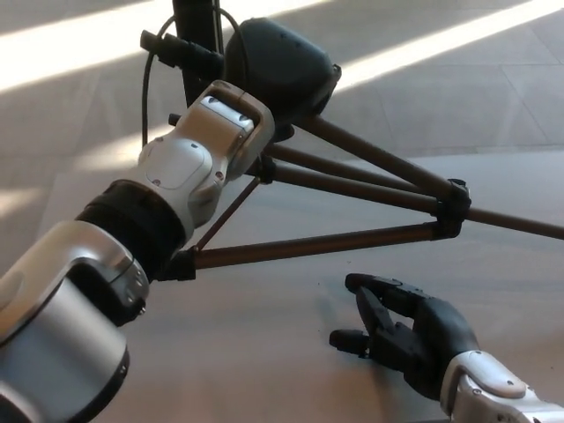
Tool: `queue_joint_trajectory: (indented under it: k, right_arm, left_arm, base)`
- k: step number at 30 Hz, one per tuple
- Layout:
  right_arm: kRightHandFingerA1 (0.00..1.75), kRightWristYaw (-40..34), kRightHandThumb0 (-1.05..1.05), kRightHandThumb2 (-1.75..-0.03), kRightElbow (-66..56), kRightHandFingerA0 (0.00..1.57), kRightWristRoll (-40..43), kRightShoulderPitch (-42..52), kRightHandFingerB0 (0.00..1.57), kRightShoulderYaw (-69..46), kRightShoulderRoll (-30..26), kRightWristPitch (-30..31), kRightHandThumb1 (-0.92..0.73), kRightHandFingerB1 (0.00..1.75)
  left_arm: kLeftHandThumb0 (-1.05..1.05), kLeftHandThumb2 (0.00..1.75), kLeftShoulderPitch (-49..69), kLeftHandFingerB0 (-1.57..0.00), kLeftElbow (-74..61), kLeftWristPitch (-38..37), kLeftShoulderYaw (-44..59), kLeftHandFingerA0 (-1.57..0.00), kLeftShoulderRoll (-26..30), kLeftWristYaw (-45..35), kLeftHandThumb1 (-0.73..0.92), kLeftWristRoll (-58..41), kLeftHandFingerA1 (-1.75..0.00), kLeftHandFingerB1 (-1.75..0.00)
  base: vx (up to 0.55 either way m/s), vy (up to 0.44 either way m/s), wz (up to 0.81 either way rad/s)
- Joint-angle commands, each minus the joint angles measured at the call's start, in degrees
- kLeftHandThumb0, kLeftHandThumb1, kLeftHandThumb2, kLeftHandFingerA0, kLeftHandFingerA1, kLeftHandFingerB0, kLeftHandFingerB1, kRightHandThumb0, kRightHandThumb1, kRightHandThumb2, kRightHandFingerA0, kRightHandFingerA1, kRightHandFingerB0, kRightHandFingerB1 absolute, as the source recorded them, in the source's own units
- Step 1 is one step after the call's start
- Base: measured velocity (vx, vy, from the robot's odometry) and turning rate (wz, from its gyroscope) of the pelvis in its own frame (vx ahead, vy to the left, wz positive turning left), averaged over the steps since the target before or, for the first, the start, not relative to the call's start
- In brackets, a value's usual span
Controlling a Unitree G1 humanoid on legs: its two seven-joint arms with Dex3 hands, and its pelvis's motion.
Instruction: Use both hands of the robot to pick up the tripod lying in the middle of the desk and make it stand upright on the desk
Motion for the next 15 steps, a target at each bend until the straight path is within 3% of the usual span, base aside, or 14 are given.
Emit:
queue_joint_trajectory:
  k: [1, 3, 5, 6, 7, 8, 9, 10, 11, 12, 13, 15]
  right_arm:
    - [0.74, -0.97, -0.75, -0.64, 3.28, 0.24, -0.56, -2.61, 0.33, -1.78, 0.34, 3.95, -0.8, 0.41]
    - [0.71, -1.15, -0.74, -0.64, 4.43, 0.2, -0.31, -3.98, 0.32, -2.67, 1.06, 3.69, -0.8, 0.41]
    - [0.68, -1.78, -0.75, -0.65, 6.4, 0.17, -0.28, -6.26, 0.29, -3.53, 1.91, 4.46, -0.81, 0.38]
    - [0.64, -2.31, -0.75, -1.02, 7.09, 0.17, -0.64, -6.94, 0.21, -3.68, 2.36, 4.86, -0.62, 0.5]
    - [0.64, -2.34, -0.75, -1.02, 7.27, 0.17, -0.77, -7.09, 0.21, -3.79, 2.47, 4.93, -0.62, 0.5]
    - [0.67, -3.05, -0.78, -0.65, 8.39, 0.15, -1.0, -7.88, 0.25, -4.13, 3.06, 5.33, -0.8, 0.36]
    - [0.56, -2.51, -0.38, -1.05, 9.9, 0.05, -0.27, -8.09, 0.0, -4.52, 3.98, 5.02, -0.44, 0.5]
    - [0.52, -2.83, -0.83, -0.65, 10.76, 0.03, -0.15, -8.49, 0.13, -5.05, 4.51, 5.48, -0.82, 0.32]
    - [0.52, -2.97, -0.83, -0.65, 11.03, 0.03, -0.15, -8.65, 0.13, -5.36, 4.65, 5.72, -0.82, 0.32]
    - [0.3, -2.95, -0.94, -1.05, 11.62, 0.04, 0.34, -8.7, 0.04, -6.35, 5.06, 5.85, -0.67, 0.26]
    - [0.22, -2.53, -0.93, -1.07, 12.4, 0.01, 0.71, -8.53, 0.11, -6.72, 5.36, 5.89, -0.67, 0.12]
    - [0.19, -3.21, -0.95, -1.07, 14.88, 0.01, 1.26, -8.51, 0.11, -8.3, 6.92, 5.9, -0.67, 0.13]
  left_arm:
    - [-0.26, 0.73, 1.94, -0.81, -2.36, -0.9, 1.6, -0.92, -0.49, 1.07, 0.57, 0.02, -1.44, -0.7]
    - [-0.25, 0.71, 2.74, -0.82, -2.61, -0.61, 1.57, -0.88, -0.59, 1.69, 0.58, 0.61, -1.52, -0.71]
    - [-0.26, 0.71, 2.93, -0.8, -2.79, 0.22, 1.47, -0.86, -0.91, 1.15, 0.59, 1.14, -1.58, -0.94]
    - [-0.24, 0.73, 2.93, -0.82, -2.96, 0.31, 1.42, -0.88, -0.87, 1.42, 0.57, 1.49, -1.66, -1.09]
    - [-0.24, 0.73, 2.95, -0.82, -3.0, 0.32, 1.45, -0.88, -0.87, 1.43, 0.57, 1.57, -1.66, -1.09]
    - [-0.25, 0.71, 2.82, -0.83, -2.97, 0.34, 1.57, -0.89, -0.98, 1.55, 0.57, 1.58, -1.7, -1.12]
    - [-0.24, 0.72, 2.63, -0.84, -3.29, -0.07, 1.57, -0.9, -0.52, 1.28, 0.55, 1.68, -1.66, -1.05]
    - [-0.22, 0.71, 2.28, -0.82, -3.22, 0.1, 1.53, -0.91, -0.58, 0.1, 0.58, 1.66, -1.65, -0.98]
    - [-0.22, 0.71, 2.04, -0.82, -3.04, 0.18, 1.49, -0.91, -0.76, -0.36, 0.58, 1.63, -1.65, -0.98]
    - [-0.27, 0.69, 1.78, -0.81, -2.98, 0.26, 1.49, -0.89, -0.98, -0.54, 0.59, 1.65, -1.63, -0.91]
    - [-0.28, 0.65, 1.66, -0.83, -3.01, 0.49, 1.42, -0.89, -0.97, -0.59, 0.6, 1.85, -1.65, -0.92]
    - [-0.3, 0.63, 1.57, -0.82, -3.46, 0.73, 1.45, -0.91, -0.69, -0.36, 0.59, 2.25, -1.67, -0.95]
  base:
    - [0.0, 0.0, 0.0]
    - [0.0, 0.0, 0.0]
    - [0.0, 0.0, 0.0]
    - [0.0, 0.0, 0.0]
    - [0.0, 0.0, 0.0]
    - [0.0, 0.0, 0.0]
    - [0.0, 0.0, 0.0]
    - [0.0, 0.0, 0.0]
    - [0.0, 0.0, 0.0]
    - [0.0, 0.0, 0.0]
    - [0.0, 0.0, 0.0]
    - [0.0, 0.0, 0.0]
